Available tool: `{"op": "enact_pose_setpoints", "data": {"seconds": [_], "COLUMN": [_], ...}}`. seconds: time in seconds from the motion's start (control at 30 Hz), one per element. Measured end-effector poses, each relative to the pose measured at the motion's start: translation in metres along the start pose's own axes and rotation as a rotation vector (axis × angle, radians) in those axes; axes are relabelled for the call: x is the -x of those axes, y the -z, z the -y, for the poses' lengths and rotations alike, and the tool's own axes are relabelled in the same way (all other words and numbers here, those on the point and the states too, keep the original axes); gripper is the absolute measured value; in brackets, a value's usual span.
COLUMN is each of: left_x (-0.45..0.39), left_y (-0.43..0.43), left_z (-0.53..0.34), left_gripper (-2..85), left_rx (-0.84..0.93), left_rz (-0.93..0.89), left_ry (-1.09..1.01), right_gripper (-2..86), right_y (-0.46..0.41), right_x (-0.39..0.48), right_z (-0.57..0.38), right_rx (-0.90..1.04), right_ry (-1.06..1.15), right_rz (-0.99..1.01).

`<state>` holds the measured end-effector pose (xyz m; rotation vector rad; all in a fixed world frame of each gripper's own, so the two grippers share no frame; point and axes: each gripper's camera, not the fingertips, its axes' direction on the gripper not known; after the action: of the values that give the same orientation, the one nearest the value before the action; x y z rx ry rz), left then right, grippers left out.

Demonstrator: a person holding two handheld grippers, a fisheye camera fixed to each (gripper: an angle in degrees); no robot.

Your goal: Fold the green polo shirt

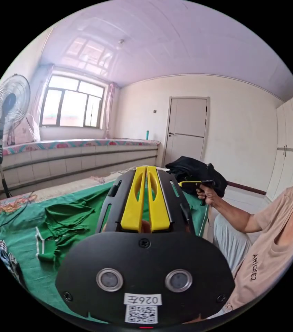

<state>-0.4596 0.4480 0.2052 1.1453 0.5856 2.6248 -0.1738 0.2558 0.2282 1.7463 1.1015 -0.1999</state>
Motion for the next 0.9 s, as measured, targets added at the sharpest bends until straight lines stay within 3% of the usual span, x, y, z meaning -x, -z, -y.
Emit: {"op": "enact_pose_setpoints", "data": {"seconds": [0.17, 0.43, 0.6, 0.9], "left_x": [0.008, 0.017, 0.019, 0.017], "left_y": [-0.158, -0.410, -0.521, -0.687], "left_z": [0.024, 0.068, 0.085, 0.072], "left_gripper": [4.2, 9.3, 13.3, 16.9], "left_rx": [0.228, 0.561, 0.658, 0.883], "left_rz": [-0.086, 0.032, 0.003, 0.161], "left_ry": [0.060, 0.068, 0.023, -0.061], "right_gripper": [4.2, 7.8, 10.5, 14.1], "right_y": [-0.070, -0.122, -0.149, -0.217], "right_x": [-0.106, -0.161, -0.190, -0.213], "right_z": [0.054, 0.066, 0.064, 0.005], "right_rx": [0.195, 0.301, 0.350, 0.506], "right_ry": [-0.139, -0.065, -0.020, 0.187], "right_rz": [0.063, -0.029, 0.138, -0.065]}}
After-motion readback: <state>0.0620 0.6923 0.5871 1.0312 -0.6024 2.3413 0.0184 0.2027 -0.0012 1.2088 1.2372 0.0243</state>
